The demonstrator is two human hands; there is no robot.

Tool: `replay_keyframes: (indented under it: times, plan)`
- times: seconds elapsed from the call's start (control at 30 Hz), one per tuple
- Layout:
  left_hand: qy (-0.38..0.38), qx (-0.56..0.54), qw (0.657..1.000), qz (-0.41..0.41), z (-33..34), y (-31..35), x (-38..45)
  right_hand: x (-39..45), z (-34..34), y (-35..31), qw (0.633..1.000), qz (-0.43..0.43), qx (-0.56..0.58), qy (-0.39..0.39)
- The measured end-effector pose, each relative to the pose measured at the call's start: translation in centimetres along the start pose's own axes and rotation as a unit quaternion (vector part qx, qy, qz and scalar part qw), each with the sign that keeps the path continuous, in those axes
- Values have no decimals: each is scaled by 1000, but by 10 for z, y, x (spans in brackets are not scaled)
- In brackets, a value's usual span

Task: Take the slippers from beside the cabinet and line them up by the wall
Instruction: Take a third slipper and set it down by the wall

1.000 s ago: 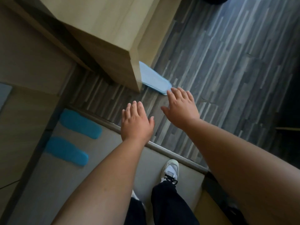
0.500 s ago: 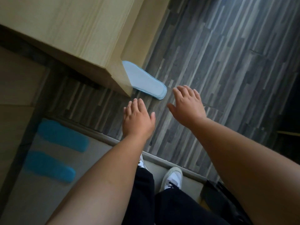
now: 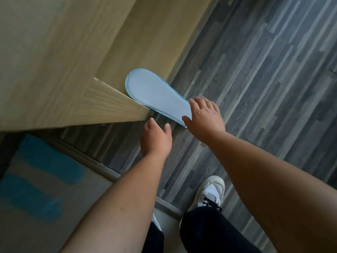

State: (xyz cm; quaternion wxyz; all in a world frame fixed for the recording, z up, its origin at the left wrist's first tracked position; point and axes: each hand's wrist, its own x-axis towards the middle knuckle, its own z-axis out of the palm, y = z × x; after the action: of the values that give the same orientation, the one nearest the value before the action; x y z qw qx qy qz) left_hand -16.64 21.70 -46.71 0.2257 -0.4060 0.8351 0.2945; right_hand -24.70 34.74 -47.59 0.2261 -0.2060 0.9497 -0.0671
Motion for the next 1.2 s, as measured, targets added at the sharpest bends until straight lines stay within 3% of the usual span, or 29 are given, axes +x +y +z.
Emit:
replay_keyframes:
  times: [0.23,0.47,0.8,1.2]
  plan:
    - [1,-183,979,-84,36,18,61,75,29,0,996,25,86,-13]
    - [58,-185,971,-142,45,16,84,93,46,3,984,71,147,-66]
    - [59,-166,981,-86,27,30,60,59,30,8,965,160,201,-56]
    - [-10,-185,983,-4,-63,51,-48,-49,-90,-3,898,247,362,-26]
